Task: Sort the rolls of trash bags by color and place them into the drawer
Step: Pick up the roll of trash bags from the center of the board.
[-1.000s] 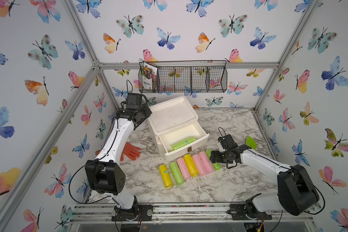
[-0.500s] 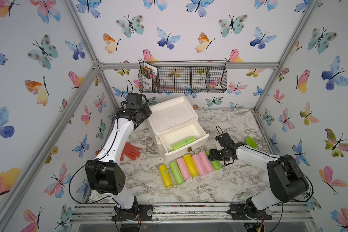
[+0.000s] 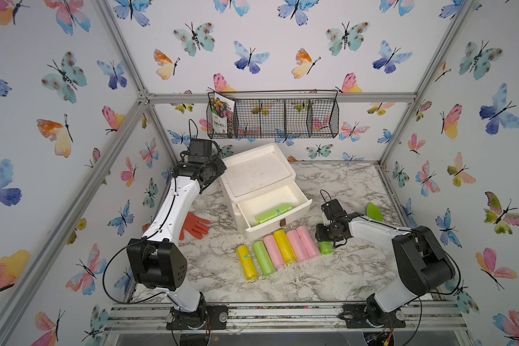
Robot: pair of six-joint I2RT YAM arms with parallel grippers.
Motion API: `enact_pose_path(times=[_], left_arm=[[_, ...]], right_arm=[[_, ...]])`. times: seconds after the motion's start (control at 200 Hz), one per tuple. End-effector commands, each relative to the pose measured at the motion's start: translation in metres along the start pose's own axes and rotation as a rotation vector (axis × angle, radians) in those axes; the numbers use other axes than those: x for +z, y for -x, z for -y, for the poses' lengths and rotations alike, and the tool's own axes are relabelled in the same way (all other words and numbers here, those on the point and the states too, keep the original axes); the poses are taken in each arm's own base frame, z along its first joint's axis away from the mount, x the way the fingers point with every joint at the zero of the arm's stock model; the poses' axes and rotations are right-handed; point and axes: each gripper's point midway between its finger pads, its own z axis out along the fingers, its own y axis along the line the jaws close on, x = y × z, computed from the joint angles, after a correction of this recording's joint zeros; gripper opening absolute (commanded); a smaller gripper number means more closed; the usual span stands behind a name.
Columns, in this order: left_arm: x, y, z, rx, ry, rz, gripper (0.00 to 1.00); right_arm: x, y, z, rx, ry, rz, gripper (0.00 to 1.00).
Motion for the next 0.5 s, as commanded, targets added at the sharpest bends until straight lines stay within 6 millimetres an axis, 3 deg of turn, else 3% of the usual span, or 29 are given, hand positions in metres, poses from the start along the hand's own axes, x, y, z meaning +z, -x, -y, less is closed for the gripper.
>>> enact_pose_path(times=[0.0, 0.155, 0.28, 0.496], left_arm=[[0.029, -0.050, -0.015, -0.040, 0.054, -0.195, 0.00], [0.028, -0.050, -0.014, -0.040, 0.048, -0.197, 0.00], [0.027, -0.049, -0.013, -0.041, 0.045, -0.193, 0.00], [0.026, -0.044, -0.007, -0.047, 0.028, -0.180, 0.00]], right_arm=[[-0.017, 0.003, 0.006, 0.027, -0.024, 0.027, 0.46], [-0.058, 0.021, -0.003, 0.044, 0.017, 0.096, 0.45], [-0.105, 0.037, -0.019, 0.088, 0.106, 0.170, 0.45], [-0.192, 0.059, -0.064, 0.303, 0.461, 0.328, 0.44]])
